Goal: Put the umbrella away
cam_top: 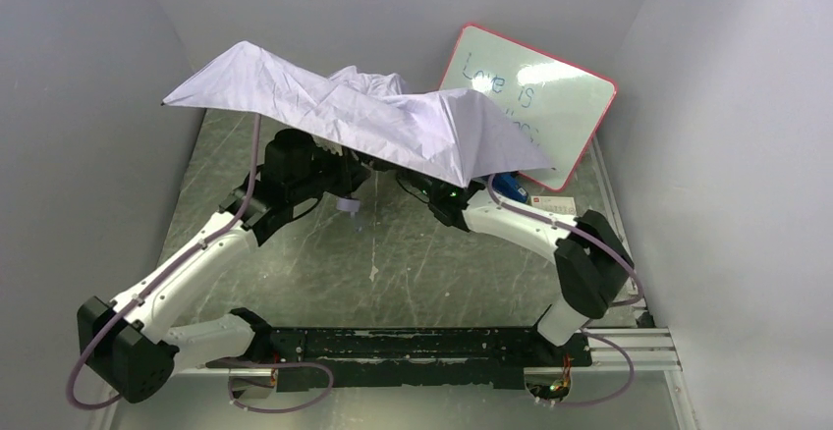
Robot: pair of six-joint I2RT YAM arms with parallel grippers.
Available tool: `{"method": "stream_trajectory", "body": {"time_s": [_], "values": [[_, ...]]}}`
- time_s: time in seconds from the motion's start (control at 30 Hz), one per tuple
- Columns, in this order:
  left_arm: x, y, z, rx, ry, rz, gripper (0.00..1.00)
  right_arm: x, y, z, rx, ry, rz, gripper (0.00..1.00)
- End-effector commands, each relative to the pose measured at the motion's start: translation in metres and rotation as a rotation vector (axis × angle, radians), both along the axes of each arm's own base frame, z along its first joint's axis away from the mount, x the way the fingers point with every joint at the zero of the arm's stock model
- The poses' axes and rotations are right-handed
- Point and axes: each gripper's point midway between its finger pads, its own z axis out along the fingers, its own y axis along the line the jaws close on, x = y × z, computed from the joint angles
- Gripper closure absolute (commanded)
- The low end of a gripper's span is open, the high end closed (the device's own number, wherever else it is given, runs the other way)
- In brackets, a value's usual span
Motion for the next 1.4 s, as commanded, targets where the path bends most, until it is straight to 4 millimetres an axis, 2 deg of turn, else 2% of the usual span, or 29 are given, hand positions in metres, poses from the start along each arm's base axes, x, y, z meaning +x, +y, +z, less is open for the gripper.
{"method": "stream_trajectory", "body": {"time_s": [0.0,0.1,0.2,0.33,0.5,0.6,0.97,1.17,1.37], "values": [[-0.005,0.034,0.043,0.074,-0.062,0.117,0.95,-0.011,0.026,-0.007,0.054,0.086,0.121,1.00],[-0.014,0.044,0.049,0.110,-0.027,0.131,0.95,-0.024,0.036,-0.004,0.067,0.119,0.148,1.00],[-0.022,0.048,0.038,0.169,0.068,0.125,0.95,-0.040,0.043,-0.011,0.080,0.192,0.179,1.00],[-0.040,0.050,0.033,0.176,0.152,0.103,0.95,-0.058,0.040,-0.022,0.078,0.251,0.199,1.00],[-0.047,0.063,0.045,0.222,0.170,0.128,0.95,-0.074,0.036,-0.009,0.083,0.241,0.218,1.00],[-0.050,0.067,0.046,0.262,0.192,0.124,0.95,-0.084,0.036,-0.011,0.092,0.267,0.258,1.00],[-0.063,0.074,0.012,0.304,0.302,0.133,0.95,-0.135,0.038,-0.088,0.099,0.484,0.348,1.00],[-0.057,0.071,-0.009,0.330,0.331,0.134,0.95,-0.136,0.041,-0.120,0.049,0.514,0.341,0.97],[-0.053,0.066,-0.043,0.384,0.382,0.112,0.95,-0.139,0.036,-0.162,0.004,0.574,0.320,0.93]]}}
